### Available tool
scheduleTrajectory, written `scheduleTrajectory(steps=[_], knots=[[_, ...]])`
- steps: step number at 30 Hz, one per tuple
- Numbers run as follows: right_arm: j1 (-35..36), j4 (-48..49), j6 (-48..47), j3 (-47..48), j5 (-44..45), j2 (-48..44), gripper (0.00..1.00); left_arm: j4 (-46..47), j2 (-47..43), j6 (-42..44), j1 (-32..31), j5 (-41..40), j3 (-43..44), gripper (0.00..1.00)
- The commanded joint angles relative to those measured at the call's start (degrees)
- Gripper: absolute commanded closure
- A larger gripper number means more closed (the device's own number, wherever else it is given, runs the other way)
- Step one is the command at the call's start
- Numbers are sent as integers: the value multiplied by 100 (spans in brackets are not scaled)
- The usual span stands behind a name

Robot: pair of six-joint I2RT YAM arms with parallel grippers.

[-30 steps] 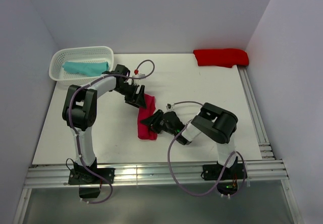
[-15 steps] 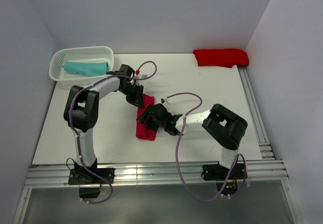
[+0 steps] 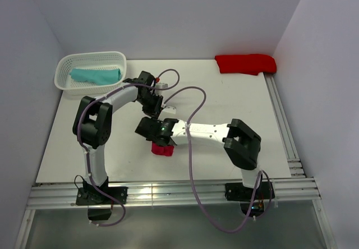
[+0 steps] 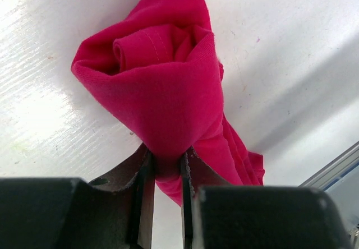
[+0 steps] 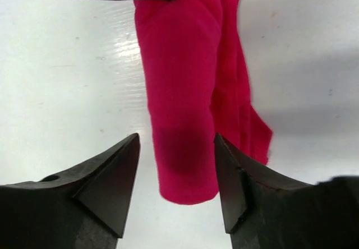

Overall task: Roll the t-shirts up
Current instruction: Roll the tshirt

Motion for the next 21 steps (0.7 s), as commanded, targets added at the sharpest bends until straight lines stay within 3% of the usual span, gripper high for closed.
scheduleTrajectory(steps=[1, 12, 16, 21], knots=[[36, -918, -267, 463, 698, 280, 38, 129, 7, 47, -84, -582, 114, 87], [132, -1523, -479, 1571, 997, 1220, 43, 32, 130, 65, -154, -652, 237, 86], [273, -2042, -330, 1966, 1287, 1335, 43, 6, 183, 56, -172, -652, 298, 86], [361, -1981, -461, 2116, 1375, 1379, 42, -3, 209, 39, -198, -652, 334, 85]])
